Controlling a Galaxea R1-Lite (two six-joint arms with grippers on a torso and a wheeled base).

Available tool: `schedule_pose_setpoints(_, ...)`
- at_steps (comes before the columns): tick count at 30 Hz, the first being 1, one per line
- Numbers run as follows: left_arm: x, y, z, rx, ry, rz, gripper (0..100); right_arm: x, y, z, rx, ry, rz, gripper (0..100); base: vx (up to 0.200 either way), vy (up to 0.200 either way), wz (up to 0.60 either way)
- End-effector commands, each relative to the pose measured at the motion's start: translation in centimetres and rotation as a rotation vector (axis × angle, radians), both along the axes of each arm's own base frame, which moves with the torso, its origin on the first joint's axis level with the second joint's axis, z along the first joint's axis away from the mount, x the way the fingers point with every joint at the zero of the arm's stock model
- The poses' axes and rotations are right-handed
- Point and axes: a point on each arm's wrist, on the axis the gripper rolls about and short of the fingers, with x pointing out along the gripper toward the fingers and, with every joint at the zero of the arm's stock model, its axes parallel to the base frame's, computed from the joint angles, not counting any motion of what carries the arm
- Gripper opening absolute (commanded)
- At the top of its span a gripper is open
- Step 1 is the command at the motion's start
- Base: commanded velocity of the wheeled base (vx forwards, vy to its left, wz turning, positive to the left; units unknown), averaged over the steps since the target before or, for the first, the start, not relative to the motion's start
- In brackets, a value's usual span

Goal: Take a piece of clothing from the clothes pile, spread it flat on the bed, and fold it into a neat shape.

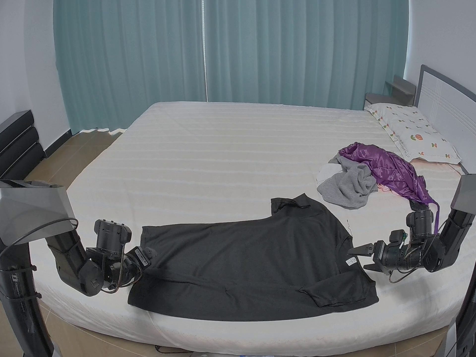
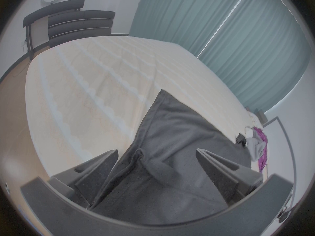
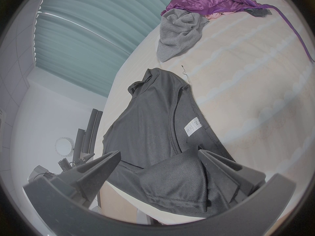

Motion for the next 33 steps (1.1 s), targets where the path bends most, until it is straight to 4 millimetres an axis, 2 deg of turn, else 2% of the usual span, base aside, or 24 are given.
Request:
schedule_pose_setpoints(1,-0.1,-0.2,2.6,-0.053,-0.087,0.025,100,0.0,0.0,0.0,0.002,0.002,0.000,100,0.000,0.000,0.00)
schedule_pose_setpoints(6,-0.3,-1.2,2.0,-0.049,-0.061,-0.005,100,0.0,0.0,0.0,0.002,0.000,0.000,100,0.000,0.000,0.00)
schedule_pose_setpoints(13,0.6,-1.7,-0.9,-0.028,0.007,-0.009,100,0.0,0.0,0.0,0.002,0.000,0.001,100,0.000,0.000,0.00)
schedule_pose_setpoints(16,1.0,-1.8,-1.6,-0.022,0.017,-0.008,100,0.0,0.0,0.0,0.002,0.000,0.001,100,0.000,0.000,0.00)
schedule_pose_setpoints(17,1.3,-1.8,-1.7,-0.023,0.014,-0.006,0,0.0,0.0,0.0,0.002,0.002,0.001,100,0.000,0.000,0.00)
schedule_pose_setpoints(27,1.4,-1.4,-1.7,-0.017,0.016,0.005,0,0.0,0.0,-0.1,-0.001,0.003,-0.001,100,0.000,0.000,0.00)
schedule_pose_setpoints(29,1.2,-1.3,-0.3,-0.025,-0.018,0.006,0,0.0,0.0,0.0,-0.001,0.001,0.000,100,0.000,0.000,0.00)
schedule_pose_setpoints(33,0.8,-1.2,0.8,-0.030,-0.039,0.006,0,0.0,0.0,0.1,-0.002,-0.005,-0.001,100,0.000,0.000,0.00)
